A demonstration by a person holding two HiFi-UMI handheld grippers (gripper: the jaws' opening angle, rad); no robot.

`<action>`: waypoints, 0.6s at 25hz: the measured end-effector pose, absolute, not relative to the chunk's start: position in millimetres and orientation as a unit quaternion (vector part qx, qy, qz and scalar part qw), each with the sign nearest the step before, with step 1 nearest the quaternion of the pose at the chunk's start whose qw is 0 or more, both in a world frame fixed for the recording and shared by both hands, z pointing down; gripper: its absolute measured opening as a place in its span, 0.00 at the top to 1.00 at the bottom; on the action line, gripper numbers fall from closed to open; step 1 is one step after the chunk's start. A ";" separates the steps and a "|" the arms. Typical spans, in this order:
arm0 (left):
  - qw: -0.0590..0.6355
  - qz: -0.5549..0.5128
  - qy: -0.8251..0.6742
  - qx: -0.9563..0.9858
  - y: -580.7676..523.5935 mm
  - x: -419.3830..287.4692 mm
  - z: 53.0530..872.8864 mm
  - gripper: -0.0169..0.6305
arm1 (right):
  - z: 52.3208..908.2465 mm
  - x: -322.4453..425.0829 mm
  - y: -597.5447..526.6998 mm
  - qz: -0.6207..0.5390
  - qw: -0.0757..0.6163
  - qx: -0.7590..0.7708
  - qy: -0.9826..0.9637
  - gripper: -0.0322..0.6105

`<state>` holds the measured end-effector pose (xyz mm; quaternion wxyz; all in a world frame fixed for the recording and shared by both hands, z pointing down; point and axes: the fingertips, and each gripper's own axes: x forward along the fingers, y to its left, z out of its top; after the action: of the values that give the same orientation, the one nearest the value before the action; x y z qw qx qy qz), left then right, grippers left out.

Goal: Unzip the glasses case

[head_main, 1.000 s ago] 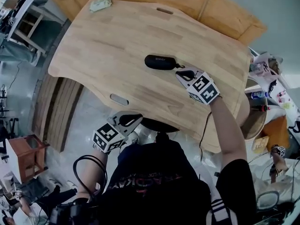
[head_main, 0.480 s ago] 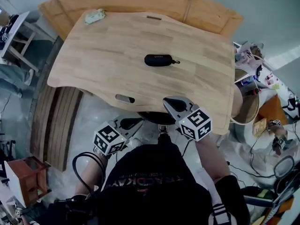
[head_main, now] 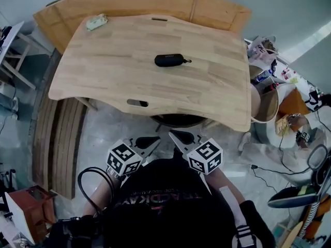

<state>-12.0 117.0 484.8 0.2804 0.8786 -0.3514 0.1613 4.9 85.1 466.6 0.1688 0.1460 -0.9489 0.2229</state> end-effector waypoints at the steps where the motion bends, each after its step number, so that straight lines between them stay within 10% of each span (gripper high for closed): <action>1: 0.283 0.160 -0.348 0.879 121.3 -11.4 486.2 0.95 | 467.4 4.5 92.0 0.224 0.170 0.149 -0.948 0.92; 15: 0.282 0.147 -0.370 0.873 149.9 -26.0 487.7 0.95 | 475.3 -8.3 137.8 0.241 0.171 0.140 -0.945 0.92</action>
<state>-26.0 149.9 487.7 0.2821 0.8730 -0.3696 0.1472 -8.3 137.8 475.3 0.1711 0.1399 -0.9451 0.2408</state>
